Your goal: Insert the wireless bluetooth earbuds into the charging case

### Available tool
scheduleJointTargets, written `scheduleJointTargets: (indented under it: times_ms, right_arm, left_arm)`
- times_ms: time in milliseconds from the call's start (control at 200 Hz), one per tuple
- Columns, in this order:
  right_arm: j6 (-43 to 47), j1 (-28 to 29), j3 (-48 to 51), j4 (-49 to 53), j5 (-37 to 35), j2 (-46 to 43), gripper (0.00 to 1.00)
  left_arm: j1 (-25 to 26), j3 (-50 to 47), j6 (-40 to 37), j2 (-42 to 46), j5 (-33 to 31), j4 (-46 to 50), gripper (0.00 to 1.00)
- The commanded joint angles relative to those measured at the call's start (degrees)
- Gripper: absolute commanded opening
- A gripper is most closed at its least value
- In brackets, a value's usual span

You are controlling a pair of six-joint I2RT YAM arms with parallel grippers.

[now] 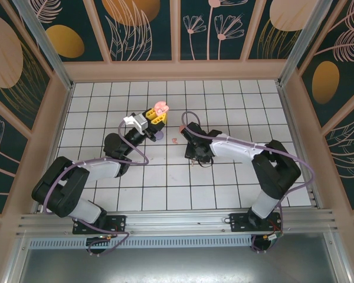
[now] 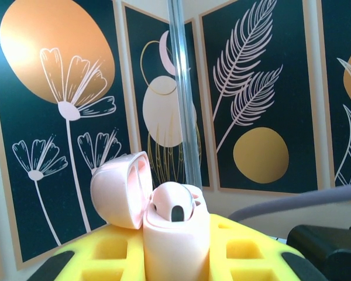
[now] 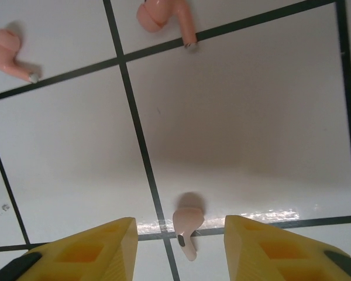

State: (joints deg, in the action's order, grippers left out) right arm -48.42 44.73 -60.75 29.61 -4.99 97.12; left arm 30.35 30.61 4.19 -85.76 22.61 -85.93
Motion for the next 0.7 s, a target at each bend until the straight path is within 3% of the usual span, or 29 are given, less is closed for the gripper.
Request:
scheduleJointTargets:
  times_ms: [0, 696]
  right_arm:
    - [1.1, 0.5, -3.1, 2.2, -0.2, 2.6, 0.43]
    - [1.9, 1.3, -5.0, 3.7, -0.9, 9.8, 0.37]
  left_arm:
    - [0.1, -0.5, 0.7, 0.6, -0.7, -4.0, 0.0]
    - [0.1, -0.9, 0.2, -0.9, -1.1, -5.9, 0.0]
